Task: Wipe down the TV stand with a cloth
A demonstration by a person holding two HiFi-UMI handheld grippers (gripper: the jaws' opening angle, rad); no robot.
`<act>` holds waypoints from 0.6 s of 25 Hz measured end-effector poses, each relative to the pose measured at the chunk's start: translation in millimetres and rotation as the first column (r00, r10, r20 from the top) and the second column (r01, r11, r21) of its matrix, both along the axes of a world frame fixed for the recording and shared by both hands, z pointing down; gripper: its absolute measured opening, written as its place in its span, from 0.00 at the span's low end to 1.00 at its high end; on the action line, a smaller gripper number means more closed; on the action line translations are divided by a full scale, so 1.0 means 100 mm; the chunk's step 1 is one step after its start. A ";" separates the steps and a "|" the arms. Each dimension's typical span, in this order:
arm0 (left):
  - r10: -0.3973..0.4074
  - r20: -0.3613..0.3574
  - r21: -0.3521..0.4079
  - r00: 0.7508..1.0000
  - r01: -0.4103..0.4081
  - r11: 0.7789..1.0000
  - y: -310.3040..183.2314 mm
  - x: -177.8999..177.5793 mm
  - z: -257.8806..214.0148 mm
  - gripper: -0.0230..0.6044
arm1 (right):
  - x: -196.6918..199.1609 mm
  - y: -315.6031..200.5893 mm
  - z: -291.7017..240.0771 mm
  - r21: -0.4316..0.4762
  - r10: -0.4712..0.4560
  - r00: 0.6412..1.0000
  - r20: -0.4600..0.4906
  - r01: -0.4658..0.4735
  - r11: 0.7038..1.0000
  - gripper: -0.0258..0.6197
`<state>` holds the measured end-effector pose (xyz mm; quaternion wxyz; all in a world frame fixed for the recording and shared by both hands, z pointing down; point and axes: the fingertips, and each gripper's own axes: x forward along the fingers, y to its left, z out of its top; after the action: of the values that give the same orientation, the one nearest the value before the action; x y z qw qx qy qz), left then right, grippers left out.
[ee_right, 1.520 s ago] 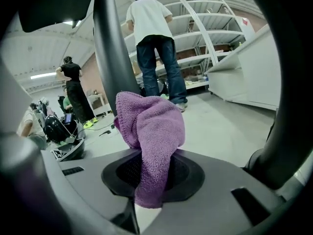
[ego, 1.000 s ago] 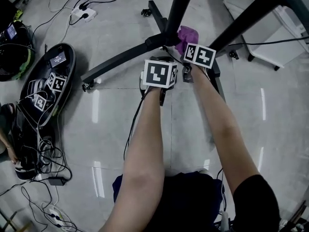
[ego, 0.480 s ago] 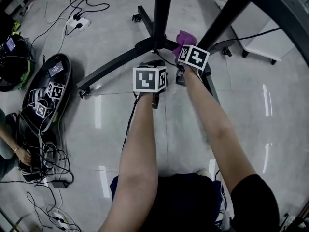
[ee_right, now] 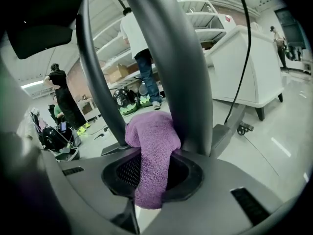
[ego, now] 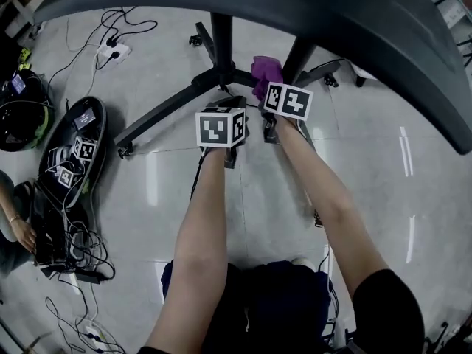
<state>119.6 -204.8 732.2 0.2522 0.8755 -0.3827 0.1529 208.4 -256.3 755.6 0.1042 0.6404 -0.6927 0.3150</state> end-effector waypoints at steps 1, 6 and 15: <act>0.005 0.008 0.010 1.000 -0.005 1.000 0.02 0.03 -0.05 0.04 | -0.02 0.01 -0.10 0.016 -0.014 1.000 -0.004 0.014 1.000 0.18; 0.021 -0.005 0.058 1.000 -0.021 0.998 0.03 0.13 -0.39 0.04 | -0.07 0.02 -0.88 0.173 -0.074 0.994 -0.084 0.088 0.981 0.18; 0.149 0.040 0.301 0.988 -0.154 0.941 -0.02 0.22 -1.26 0.04 | -0.19 0.08 -2.55 0.542 -0.066 0.996 -0.053 0.085 0.836 0.18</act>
<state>142.0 -206.4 605.9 0.0990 0.9294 -0.3352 0.1188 189.0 -247.9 500.2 -0.0581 0.6208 -0.7765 0.0910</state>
